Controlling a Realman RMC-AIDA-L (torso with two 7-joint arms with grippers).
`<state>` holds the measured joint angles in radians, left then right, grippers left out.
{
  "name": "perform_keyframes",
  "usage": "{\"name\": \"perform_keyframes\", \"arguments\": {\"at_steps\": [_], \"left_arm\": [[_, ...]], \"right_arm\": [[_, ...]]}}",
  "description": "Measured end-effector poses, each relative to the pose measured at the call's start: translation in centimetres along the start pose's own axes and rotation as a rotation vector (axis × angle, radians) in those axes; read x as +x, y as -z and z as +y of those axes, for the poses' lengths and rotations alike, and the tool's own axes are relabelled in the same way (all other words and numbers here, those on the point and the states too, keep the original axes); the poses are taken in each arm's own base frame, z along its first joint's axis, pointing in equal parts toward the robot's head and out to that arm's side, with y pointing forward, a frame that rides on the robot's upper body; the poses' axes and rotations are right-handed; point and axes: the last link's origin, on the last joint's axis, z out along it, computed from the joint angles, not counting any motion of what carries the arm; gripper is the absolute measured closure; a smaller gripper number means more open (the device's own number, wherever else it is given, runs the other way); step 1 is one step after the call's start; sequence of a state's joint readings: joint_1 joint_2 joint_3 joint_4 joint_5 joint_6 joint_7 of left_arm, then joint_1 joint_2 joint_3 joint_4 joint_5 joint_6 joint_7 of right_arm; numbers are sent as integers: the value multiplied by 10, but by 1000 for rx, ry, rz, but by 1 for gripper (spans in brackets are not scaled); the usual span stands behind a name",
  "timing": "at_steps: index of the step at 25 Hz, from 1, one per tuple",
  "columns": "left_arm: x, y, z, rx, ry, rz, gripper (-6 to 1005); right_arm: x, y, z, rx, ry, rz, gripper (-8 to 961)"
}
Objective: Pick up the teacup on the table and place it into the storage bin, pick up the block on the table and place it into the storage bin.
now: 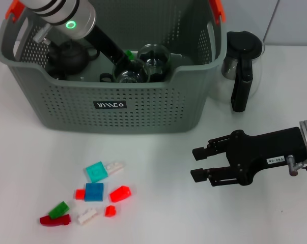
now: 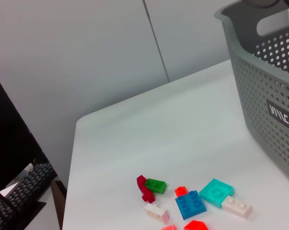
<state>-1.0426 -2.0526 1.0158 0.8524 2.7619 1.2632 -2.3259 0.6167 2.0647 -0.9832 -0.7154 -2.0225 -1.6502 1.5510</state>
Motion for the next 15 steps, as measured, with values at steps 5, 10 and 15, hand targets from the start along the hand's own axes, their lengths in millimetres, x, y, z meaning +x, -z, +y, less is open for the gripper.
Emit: {"name": "perform_keyframes", "arguments": {"at_steps": [5, 10, 15], "left_arm": [[-1, 0, 2, -3, 2, -2, 686], [2, 16, 3, -42, 39, 68, 674], [-1, 69, 2, -103, 83, 271, 478]], "right_arm": [[1, 0, 0, 0, -3, -1, 386], [2, 1, 1, 1, -4, -3, 386], [1, 1, 1, 1, -3, -5, 386]]}}
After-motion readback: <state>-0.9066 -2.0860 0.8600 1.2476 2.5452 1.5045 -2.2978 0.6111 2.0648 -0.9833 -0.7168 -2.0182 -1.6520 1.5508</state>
